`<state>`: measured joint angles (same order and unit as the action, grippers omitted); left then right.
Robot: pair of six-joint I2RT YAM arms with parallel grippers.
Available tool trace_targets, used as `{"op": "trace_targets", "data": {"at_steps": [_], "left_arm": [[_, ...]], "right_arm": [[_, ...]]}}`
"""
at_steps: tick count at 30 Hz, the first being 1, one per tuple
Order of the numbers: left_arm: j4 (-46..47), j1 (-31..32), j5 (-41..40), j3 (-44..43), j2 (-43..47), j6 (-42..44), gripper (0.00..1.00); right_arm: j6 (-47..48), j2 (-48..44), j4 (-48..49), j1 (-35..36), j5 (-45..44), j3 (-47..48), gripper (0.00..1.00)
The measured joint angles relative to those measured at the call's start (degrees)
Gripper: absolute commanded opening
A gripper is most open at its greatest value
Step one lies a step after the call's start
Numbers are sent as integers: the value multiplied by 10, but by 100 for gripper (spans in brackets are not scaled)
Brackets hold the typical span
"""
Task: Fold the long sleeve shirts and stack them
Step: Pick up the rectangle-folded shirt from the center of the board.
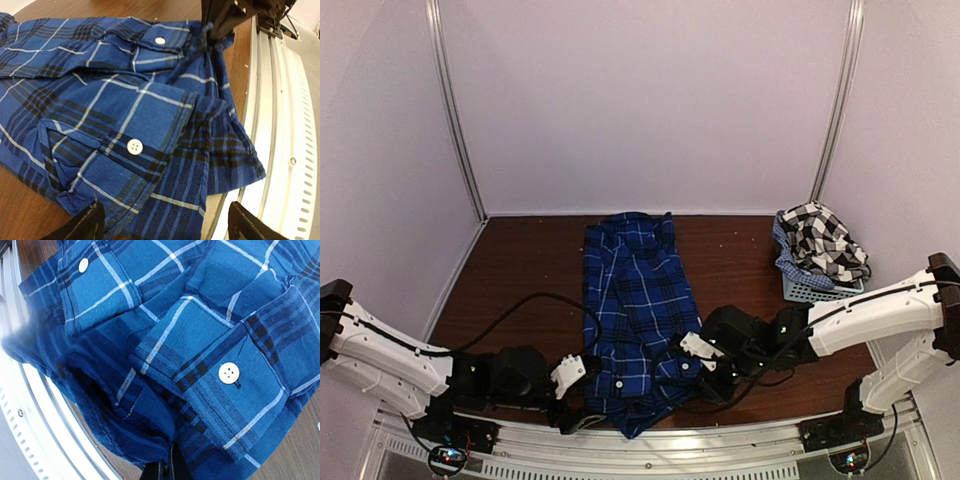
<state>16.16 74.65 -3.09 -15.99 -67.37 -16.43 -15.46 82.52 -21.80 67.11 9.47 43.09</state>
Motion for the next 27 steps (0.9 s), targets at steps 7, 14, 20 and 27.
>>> {"op": "trace_targets", "data": {"at_steps": [7,14,20,27], "left_arm": [[-1,19,-14,-28,-102,7,71],[0,19,-16,-55,-143,17,20],[-13,20,1,-59,-143,13,0],[-70,59,26,-88,-111,-16,0]], "right_arm": [[0,-17,-1,-16,13,-3,0],[0,-17,-2,-16,15,-6,0],[-5,-17,0,-19,24,-9,0],[-58,-49,5,-12,53,-41,0]]}}
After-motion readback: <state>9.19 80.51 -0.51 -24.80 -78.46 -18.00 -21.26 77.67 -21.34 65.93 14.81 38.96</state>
